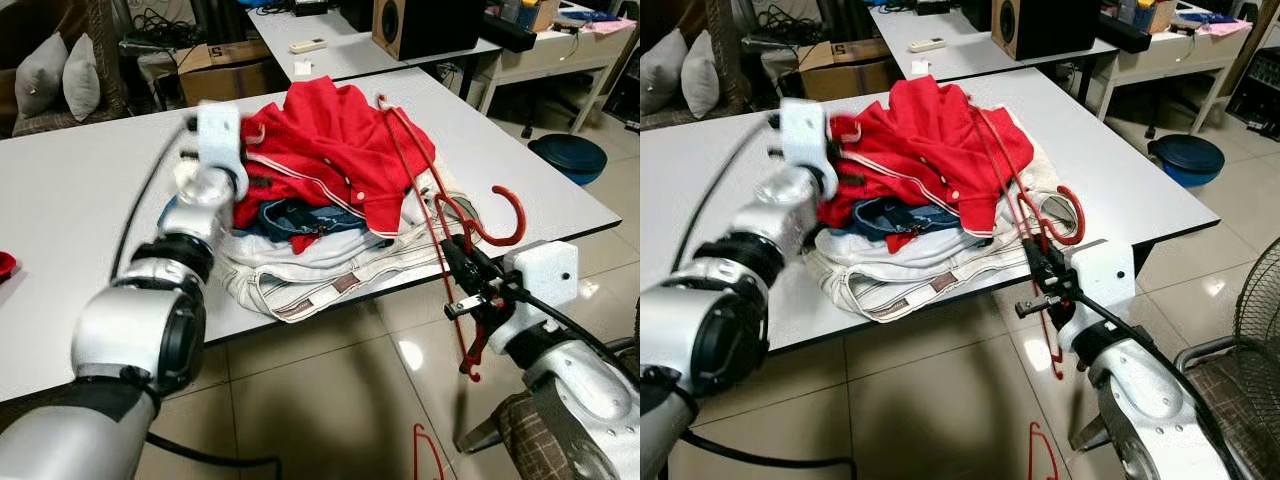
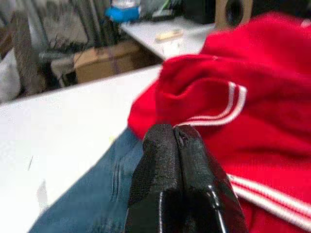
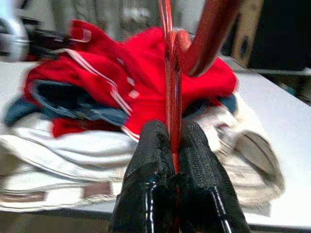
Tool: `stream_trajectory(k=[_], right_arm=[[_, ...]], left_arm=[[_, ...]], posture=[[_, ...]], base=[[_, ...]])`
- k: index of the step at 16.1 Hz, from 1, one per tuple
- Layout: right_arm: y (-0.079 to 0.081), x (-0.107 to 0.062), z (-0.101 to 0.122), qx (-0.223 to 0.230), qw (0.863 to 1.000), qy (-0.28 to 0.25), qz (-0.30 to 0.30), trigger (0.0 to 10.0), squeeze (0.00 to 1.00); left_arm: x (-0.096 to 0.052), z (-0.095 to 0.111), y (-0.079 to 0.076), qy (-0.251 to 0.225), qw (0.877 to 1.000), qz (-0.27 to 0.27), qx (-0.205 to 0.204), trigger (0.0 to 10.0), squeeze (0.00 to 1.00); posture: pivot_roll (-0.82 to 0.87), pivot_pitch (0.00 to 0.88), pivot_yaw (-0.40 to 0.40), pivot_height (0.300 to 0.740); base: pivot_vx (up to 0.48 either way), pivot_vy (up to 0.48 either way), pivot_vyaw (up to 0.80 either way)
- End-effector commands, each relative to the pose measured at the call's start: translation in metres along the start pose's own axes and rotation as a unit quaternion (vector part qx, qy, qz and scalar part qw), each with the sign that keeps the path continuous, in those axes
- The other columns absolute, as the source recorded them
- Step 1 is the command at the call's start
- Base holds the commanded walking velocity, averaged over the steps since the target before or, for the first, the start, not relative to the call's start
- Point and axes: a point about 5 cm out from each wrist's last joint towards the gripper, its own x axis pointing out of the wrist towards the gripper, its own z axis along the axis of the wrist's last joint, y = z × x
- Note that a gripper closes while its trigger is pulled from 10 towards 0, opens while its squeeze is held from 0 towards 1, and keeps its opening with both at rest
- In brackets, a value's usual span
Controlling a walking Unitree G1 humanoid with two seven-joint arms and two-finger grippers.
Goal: Hang hanger
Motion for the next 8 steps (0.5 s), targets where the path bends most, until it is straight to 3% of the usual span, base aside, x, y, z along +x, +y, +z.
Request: stream_trajectory(k=[1,3,6,8], right_arm=[[0.004,-0.004,0.007,0.000,1.000,-0.019,0.024,10.0,0.00],[0.005,-0.010,0.006,0.011,0.999,-0.015,0.046,10.0,0.00],[0.014,-0.016,0.004,0.044,0.994,-0.004,0.096,10.0,0.00],[0.017,-0.021,0.000,0.059,0.991,0.011,0.118,10.0,0.00]], left_arm=[[0.001,0.017,0.007,-0.032,0.999,-0.001,-0.007,0.0,0.00],[-0.001,0.030,0.017,-0.068,0.997,-0.005,-0.020,0.0,0.00],[-0.008,0.044,0.027,-0.110,0.994,-0.008,-0.002,0.0,0.00],[-0.014,0.052,0.025,-0.124,0.991,-0.039,0.010,0.0,0.00]], posture=[[-0.06,0.000,0.122,0.740],[-0.05,0.000,0.123,0.740],[-0.03,0.000,0.123,0.740],[-0.02,0.000,0.117,0.740]], base=[[0.000,0.000,0.00],[0.000,0.000,0.00],[0.000,0.000,0.00],[0.000,0.000,0.00]])
